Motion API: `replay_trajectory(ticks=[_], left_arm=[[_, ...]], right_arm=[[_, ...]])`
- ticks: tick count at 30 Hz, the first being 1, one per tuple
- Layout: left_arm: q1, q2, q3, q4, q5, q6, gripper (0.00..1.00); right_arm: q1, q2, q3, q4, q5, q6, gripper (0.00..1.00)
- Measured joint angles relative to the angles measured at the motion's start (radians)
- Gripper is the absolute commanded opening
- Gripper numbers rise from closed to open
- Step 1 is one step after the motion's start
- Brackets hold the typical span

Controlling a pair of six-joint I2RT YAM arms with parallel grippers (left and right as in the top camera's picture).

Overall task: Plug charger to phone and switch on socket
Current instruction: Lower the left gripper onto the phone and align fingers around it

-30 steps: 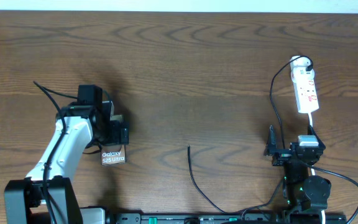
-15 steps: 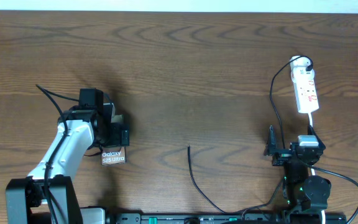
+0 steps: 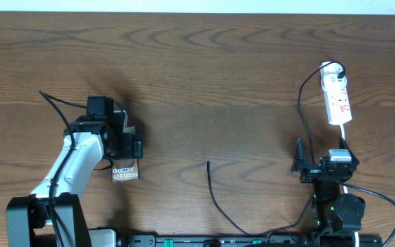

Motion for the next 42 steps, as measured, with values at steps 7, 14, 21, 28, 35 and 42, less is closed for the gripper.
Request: replay_trajectory(ticks=[7,14,21,28,35,42], left_arm=[[-0.032,0.0,0.0,0.003,0.0,0.0,0.99],[-0.046,0.0,0.0,0.004,-0.022,0.0,0.99],[-0.046,0.017,0.0,0.03,-0.031,0.0,0.99],[-0.046,0.082,0.0,0.049,-0.031,0.0,0.99],[-0.046,0.097,0.0,0.064,-0.045,-0.001,0.99],[-0.046,0.097,0.0,0.064,-0.071,-0.003,0.99]], right_arm=[[0.0,0.0,0.0,0.0,0.0,0.0,0.99],[0.0,0.0,0.0,0.0,0.0,0.0,0.99],[0.0,0.0,0.0,0.0,0.0,0.0,0.99],[0.0,0.0,0.0,0.0,0.0,0.0,0.99],[0.0,0.0,0.0,0.0,0.0,0.0,0.99],[0.0,0.0,0.0,0.0,0.0,0.0,0.99]])
